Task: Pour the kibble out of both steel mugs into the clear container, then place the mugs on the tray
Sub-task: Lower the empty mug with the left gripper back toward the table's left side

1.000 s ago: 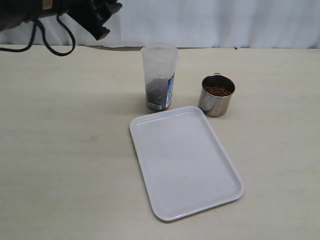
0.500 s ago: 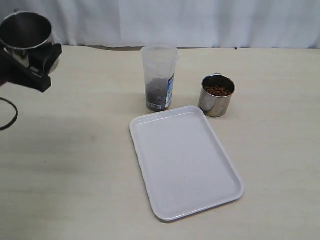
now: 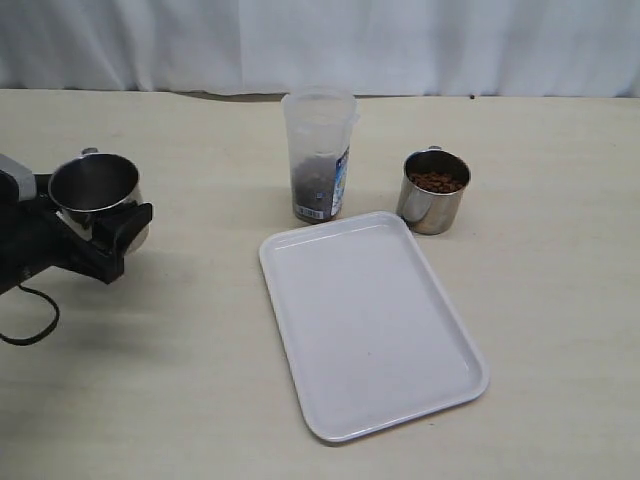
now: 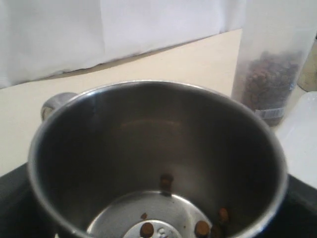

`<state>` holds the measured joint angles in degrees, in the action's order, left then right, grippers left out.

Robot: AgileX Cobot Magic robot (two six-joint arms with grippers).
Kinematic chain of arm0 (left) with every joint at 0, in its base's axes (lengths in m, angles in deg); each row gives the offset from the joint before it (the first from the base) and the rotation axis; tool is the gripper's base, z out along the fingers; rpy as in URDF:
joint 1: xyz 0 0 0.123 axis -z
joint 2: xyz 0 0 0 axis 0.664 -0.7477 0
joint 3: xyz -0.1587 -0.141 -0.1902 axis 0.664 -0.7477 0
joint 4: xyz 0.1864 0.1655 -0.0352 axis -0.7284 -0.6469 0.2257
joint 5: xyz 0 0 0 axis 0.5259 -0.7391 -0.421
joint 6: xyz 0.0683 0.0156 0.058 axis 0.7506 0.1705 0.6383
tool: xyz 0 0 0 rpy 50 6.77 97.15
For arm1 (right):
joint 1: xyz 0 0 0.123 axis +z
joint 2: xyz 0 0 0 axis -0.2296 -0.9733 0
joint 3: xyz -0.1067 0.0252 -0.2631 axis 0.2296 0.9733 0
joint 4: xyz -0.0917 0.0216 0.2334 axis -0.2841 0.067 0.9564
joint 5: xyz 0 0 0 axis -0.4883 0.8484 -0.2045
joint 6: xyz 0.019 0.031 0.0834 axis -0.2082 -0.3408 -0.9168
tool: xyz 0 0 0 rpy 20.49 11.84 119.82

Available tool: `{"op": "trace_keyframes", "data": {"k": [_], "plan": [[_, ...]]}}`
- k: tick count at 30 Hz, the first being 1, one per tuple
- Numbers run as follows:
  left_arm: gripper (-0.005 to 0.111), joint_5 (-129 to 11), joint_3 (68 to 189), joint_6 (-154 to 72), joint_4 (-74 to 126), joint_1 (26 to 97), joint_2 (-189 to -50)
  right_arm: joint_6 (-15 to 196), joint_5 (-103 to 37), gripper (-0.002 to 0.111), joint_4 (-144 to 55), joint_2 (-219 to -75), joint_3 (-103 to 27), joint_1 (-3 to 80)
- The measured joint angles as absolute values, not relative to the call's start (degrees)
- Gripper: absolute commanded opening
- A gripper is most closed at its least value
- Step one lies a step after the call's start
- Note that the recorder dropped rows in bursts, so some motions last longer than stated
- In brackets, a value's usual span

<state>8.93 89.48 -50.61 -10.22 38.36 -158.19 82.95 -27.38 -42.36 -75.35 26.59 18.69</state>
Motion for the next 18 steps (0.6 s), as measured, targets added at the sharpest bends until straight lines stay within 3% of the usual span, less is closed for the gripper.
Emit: {"op": "trace_keyframes", "data": {"k": [5, 18], "plan": [[0.000, 9.07, 93.91, -52.27, -14.82, 38.36, -165.02, 82.95, -27.38, 0.005, -42.36, -75.35, 26.59, 18.69], [0.000, 9.07, 96.14, -52.60, -15.96, 38.36, -167.23, 82.95, -27.38, 0.005, -42.36, -75.35, 26.59, 18.69]]}}
